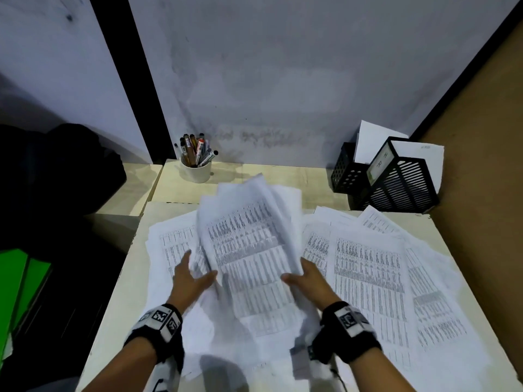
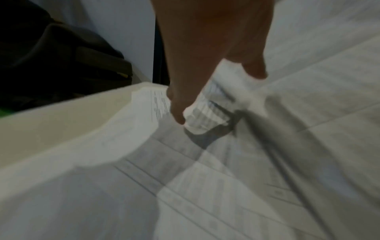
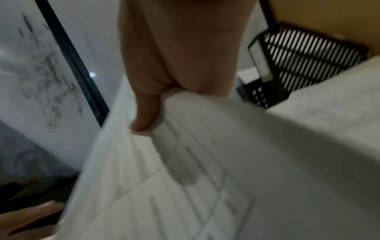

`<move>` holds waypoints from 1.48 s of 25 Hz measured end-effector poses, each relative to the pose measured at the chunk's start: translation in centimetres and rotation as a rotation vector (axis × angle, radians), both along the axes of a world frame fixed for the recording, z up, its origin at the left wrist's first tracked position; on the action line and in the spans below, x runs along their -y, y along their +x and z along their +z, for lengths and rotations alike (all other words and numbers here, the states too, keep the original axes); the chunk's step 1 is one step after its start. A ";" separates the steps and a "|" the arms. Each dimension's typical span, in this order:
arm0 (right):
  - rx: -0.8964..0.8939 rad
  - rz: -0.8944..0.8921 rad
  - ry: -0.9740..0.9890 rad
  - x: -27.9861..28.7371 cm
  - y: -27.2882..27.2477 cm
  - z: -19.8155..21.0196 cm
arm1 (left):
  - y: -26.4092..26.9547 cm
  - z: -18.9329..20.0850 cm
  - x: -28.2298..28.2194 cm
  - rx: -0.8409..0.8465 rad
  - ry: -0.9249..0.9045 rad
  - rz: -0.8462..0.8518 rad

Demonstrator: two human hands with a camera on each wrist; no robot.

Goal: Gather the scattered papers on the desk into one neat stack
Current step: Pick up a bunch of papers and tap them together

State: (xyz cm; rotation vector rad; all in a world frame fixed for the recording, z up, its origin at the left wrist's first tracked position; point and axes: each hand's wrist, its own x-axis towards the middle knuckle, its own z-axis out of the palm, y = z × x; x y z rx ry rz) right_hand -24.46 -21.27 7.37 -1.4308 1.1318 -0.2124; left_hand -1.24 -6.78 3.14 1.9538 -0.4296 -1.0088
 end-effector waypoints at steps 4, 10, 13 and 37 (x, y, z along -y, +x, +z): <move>0.120 0.044 -0.055 2.2 -3.5 4.1 | 0.2 4.3 3.0 -0.218 -0.265 -0.195; 0.151 -0.025 -0.046 4.2 -6.1 5.4 | 0.7 7.3 6.1 -0.033 -0.321 -0.043; 0.151 -0.151 -0.017 4.6 -7.8 4.0 | -0.1 5.9 5.9 -0.153 -0.190 -0.108; 0.032 -0.236 -0.079 2.5 -6.4 1.9 | -5.5 3.7 5.2 -0.543 -0.297 -0.244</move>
